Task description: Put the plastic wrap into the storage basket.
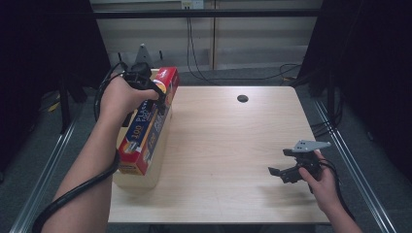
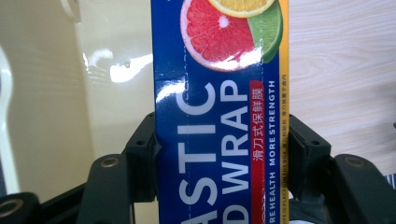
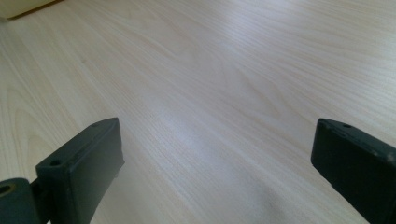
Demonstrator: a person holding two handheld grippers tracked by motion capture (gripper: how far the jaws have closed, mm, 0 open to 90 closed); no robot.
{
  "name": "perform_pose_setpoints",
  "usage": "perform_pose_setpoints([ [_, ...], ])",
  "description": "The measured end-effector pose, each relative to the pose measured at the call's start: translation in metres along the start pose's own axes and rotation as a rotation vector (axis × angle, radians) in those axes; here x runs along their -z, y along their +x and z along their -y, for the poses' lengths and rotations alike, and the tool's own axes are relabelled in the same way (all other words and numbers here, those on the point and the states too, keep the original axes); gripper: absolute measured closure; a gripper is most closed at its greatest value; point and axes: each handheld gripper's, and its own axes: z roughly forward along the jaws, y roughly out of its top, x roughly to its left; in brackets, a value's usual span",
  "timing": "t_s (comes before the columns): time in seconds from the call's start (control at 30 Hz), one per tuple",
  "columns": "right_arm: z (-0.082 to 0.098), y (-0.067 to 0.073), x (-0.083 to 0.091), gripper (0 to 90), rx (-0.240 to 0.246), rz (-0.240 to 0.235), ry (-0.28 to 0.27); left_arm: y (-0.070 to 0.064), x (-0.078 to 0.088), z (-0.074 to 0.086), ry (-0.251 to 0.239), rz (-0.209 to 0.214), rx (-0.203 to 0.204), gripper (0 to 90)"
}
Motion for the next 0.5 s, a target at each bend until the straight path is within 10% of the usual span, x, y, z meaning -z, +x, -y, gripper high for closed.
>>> perform_pose_setpoints([
  [0.5,0.000,0.000,0.000,2.0,-0.001,0.001,-0.003,0.024,0.007,0.009,-0.016,-0.024,0.037,40.7],
])
